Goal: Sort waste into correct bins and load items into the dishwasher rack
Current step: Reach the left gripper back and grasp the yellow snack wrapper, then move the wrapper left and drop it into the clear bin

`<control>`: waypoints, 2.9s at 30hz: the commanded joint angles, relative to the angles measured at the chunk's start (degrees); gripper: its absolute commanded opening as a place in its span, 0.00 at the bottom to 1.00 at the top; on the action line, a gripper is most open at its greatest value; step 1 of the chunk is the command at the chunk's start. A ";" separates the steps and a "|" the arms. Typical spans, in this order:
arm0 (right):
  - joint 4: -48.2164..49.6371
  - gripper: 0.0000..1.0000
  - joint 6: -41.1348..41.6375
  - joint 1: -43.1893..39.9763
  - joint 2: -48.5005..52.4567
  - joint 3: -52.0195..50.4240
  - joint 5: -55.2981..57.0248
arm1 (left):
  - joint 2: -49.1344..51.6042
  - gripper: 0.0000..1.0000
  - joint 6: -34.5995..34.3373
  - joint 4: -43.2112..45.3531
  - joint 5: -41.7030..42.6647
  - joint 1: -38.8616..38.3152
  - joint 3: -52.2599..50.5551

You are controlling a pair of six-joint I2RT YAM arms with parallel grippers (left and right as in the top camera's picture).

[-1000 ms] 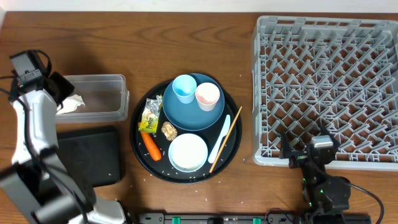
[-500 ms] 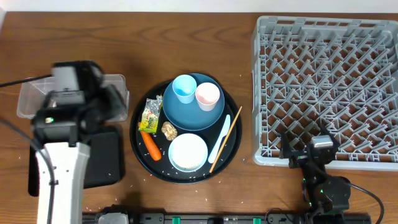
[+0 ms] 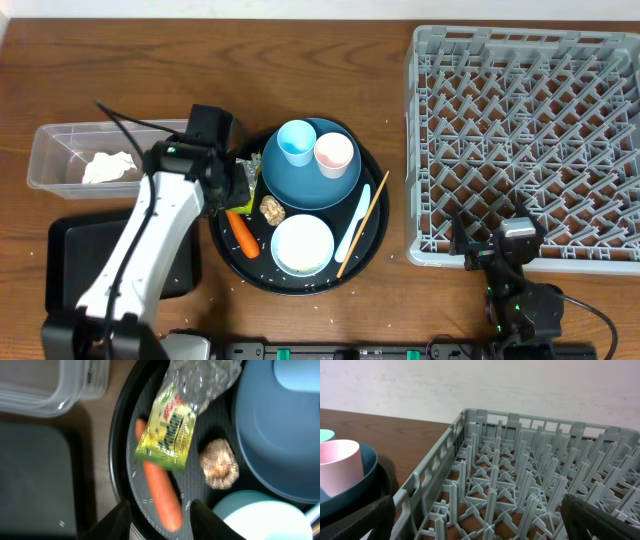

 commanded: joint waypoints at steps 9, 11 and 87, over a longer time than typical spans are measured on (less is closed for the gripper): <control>-0.22 0.99 -0.50 -0.35 -0.31 -0.09 -0.35 | 10.21 0.48 1.57 6.47 -1.77 -0.13 0.04; -0.22 0.99 -0.50 -0.35 -0.31 -0.09 -0.35 | 11.41 0.50 1.60 6.88 -2.80 -0.13 0.04; -0.24 0.99 -0.50 -0.35 -0.26 -0.09 -0.35 | -13.99 0.06 -10.82 14.40 -2.58 23.54 0.92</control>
